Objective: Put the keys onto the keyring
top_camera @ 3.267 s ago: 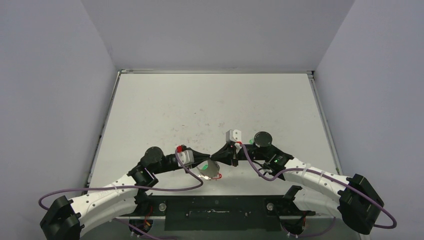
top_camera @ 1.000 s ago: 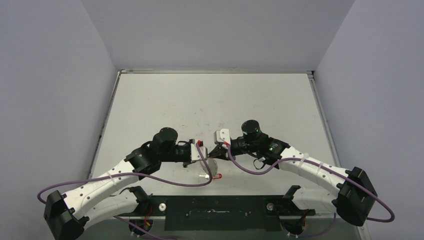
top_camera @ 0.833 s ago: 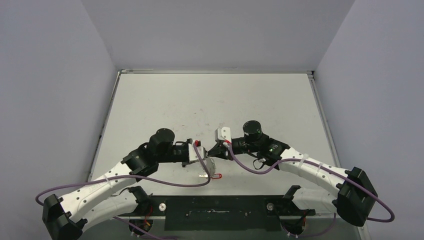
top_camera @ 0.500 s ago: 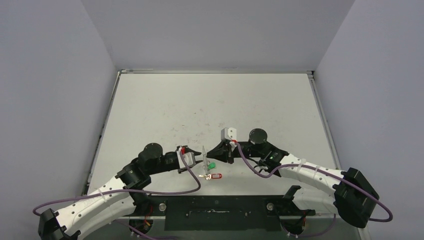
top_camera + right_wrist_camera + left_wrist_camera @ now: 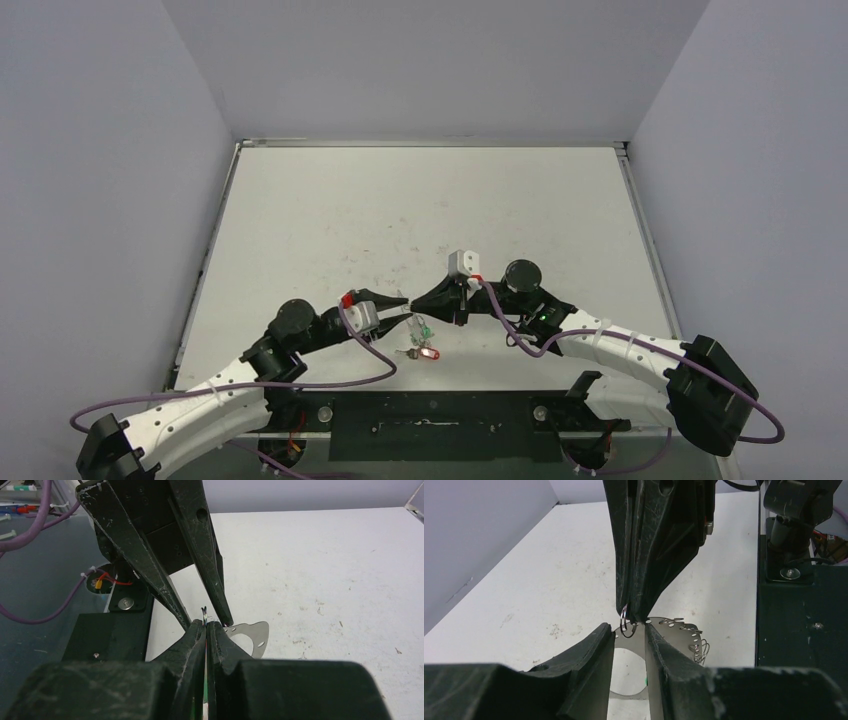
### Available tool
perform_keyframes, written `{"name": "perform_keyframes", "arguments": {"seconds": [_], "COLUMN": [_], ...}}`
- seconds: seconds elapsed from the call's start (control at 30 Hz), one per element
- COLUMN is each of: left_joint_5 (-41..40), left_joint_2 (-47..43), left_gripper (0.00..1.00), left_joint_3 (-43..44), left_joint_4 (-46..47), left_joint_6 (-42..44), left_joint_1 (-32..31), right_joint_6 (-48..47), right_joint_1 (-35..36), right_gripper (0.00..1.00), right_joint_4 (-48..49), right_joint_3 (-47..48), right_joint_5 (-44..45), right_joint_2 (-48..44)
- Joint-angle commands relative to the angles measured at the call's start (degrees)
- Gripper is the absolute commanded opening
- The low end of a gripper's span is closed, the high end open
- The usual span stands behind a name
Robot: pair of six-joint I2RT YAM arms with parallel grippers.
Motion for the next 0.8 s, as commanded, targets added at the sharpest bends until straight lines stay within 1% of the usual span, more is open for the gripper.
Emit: {"name": "perform_keyframes", "arguments": {"seconds": [0.0,0.1,0.13,0.2,0.33,0.43,0.5,0.53,0.6,0.67,0.77], "left_joint_5": [1.2,0.9,0.9,0.9,0.6,-0.2,-0.6,-0.8,-1.2,-1.2,-0.5], "left_joint_2": [0.8,1.4,1.6,1.8,1.7,0.7,-0.4,-0.7,-1.1,-1.1,-0.2], "left_gripper": [0.24,0.11,0.06,0.0,0.0,0.0,0.0,0.0,0.0,0.0,0.0], "left_joint_3": [0.1,0.1,0.1,0.2,0.5,1.7,3.2,4.0,5.6,7.4,10.6], "left_joint_4": [8.4,9.0,9.2,9.6,9.0,5.4,1.6,-0.6,-4.8,-8.9,-15.2], "left_joint_6": [-2.0,-1.8,-1.7,-1.7,-1.3,-0.5,0.7,1.2,2.2,3.3,5.0], "left_joint_1": [-0.2,-0.2,-0.2,-0.2,-0.2,-0.2,-0.2,-0.2,-0.2,-0.2,-0.2], "right_joint_6": [0.5,0.5,0.5,0.5,0.2,-1.4,-4.5,-6.5,-10.9,-15.1,-19.5], "right_joint_1": [0.3,0.3,0.3,0.3,0.3,0.3,0.3,0.3,0.3,0.1,0.0], "right_gripper": [0.0,0.0,0.0,0.0,0.0,0.0,0.1,0.2,0.32,0.41,0.49], "right_joint_4": [6.1,6.0,6.0,5.9,5.4,2.0,-3.0,-6.3,-13.5,-19.5,-26.8], "right_joint_3": [0.3,0.2,0.1,0.1,0.1,0.9,2.3,3.1,5.1,6.8,9.6], "right_joint_5": [-0.3,-0.4,-0.5,-0.5,-0.4,-0.1,-0.1,-0.1,0.4,1.1,1.2], "right_joint_2": [-1.0,-0.9,-0.9,-0.8,-0.7,-1.1,-1.9,-2.5,-3.8,-5.2,-6.1]}}
